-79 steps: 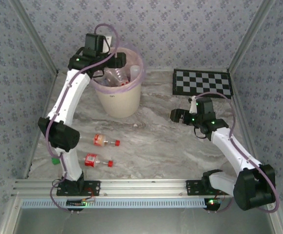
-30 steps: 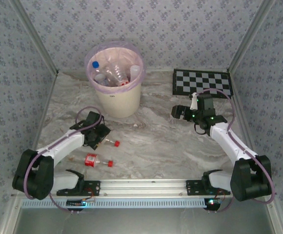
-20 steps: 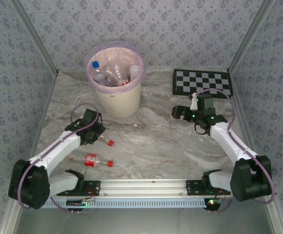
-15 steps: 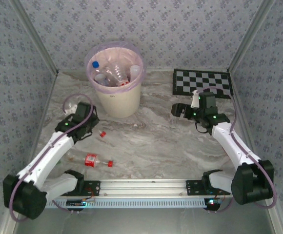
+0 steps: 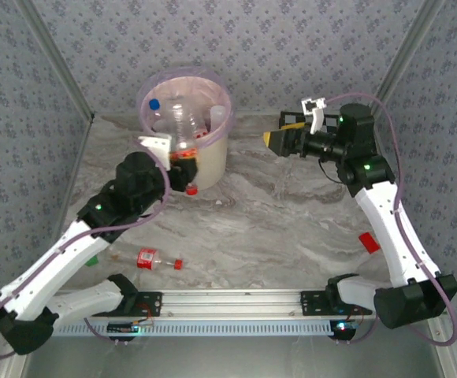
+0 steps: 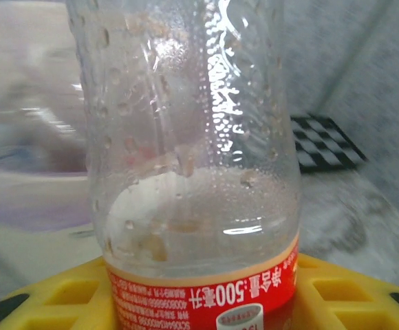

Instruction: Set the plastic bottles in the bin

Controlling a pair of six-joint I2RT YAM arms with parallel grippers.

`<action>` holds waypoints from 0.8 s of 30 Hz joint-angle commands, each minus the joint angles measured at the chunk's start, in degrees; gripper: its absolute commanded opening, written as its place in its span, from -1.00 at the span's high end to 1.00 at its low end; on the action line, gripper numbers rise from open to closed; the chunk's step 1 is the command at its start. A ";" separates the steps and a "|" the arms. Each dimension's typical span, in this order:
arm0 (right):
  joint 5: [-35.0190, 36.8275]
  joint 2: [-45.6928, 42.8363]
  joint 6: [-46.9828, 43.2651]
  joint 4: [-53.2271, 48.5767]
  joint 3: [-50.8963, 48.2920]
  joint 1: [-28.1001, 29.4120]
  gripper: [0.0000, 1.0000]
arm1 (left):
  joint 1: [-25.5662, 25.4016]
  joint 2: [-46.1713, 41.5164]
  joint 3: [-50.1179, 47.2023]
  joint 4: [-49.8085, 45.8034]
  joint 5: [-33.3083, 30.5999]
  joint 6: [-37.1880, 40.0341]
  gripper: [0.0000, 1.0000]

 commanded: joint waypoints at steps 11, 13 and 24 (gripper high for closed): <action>0.99 9.04 -7.45 -10.40 18.56 11.14 -1.00 | -3.89 7.36 2.63 13.23 20.92 10.88 0.39; 3.06 10.39 -8.37 -12.12 20.08 12.11 -1.00 | -3.90 7.32 1.39 15.34 22.88 11.50 0.40; 6.39 10.42 -8.78 -11.41 20.78 13.49 -0.23 | -3.91 9.14 2.24 13.32 25.00 13.76 0.47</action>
